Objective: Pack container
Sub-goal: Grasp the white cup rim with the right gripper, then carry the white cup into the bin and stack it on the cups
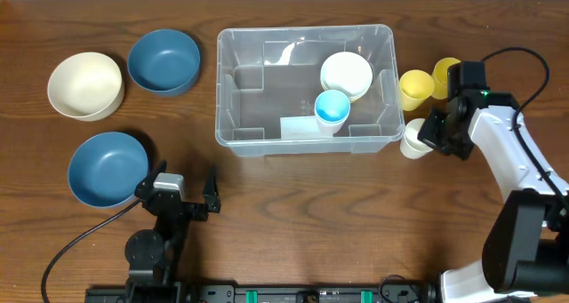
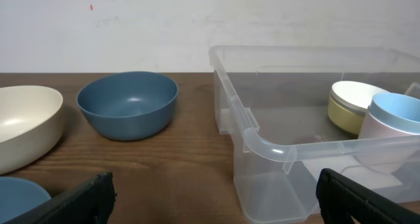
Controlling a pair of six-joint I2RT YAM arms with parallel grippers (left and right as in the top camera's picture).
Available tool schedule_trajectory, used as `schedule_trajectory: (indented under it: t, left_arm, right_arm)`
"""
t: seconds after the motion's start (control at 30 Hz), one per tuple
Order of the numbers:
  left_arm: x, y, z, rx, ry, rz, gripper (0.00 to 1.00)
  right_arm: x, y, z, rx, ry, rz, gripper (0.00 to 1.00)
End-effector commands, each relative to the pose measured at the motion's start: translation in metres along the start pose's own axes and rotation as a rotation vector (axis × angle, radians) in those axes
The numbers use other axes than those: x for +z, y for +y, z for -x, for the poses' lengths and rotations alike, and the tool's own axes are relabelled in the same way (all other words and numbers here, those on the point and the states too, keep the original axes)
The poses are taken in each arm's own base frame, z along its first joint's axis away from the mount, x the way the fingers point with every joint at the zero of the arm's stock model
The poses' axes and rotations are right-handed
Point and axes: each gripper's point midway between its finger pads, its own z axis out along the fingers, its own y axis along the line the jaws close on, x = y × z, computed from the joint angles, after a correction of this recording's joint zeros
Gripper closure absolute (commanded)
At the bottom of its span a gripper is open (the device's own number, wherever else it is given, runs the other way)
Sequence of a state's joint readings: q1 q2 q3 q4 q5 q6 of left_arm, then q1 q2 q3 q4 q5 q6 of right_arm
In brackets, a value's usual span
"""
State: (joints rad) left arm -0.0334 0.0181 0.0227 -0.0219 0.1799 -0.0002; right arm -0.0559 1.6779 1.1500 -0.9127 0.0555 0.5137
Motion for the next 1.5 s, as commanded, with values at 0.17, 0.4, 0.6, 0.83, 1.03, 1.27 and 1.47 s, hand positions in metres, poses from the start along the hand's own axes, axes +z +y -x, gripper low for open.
schedule_trajectory:
  t: [0.17,0.4,0.6,0.83,1.03,1.27,1.47]
  left_arm:
    - [0.001,0.001,-0.017,-0.002,0.052,-0.003,0.02]
    - [0.001,0.001,-0.017,-0.002,0.052,-0.003,0.02]
    - [0.001,0.001,-0.017,-0.002,0.052,-0.003,0.02]
    - [0.001,0.001,-0.017,-0.002,0.052,-0.003,0.02]
    - [0.001,0.001,-0.017,-0.002,0.052,-0.003,0.02]
    - [0.001,0.001,-0.017,-0.002,0.052,-0.003,0.02]
    - [0.001,0.001,-0.017,-0.002,0.052,-0.003,0.02]
  right_arm:
    - [-0.115,0.014,0.027,-0.034,-0.25,0.187,0.99]
    - [-0.202,0.052,0.023,-0.133,-0.455,0.447,0.99]
    - [-0.215,0.109,0.006,-0.278,-0.487,0.558,0.99]
    - [-0.18,0.173,-0.008,-0.384,-0.434,0.571,0.99]
    - [-0.126,0.198,-0.018,-0.397,-0.317,0.518,0.99]
    - [-0.104,0.203,-0.029,-0.415,-0.256,0.48,0.99]
    - [-0.095,0.192,-0.039,-0.418,-0.201,0.433,0.99]
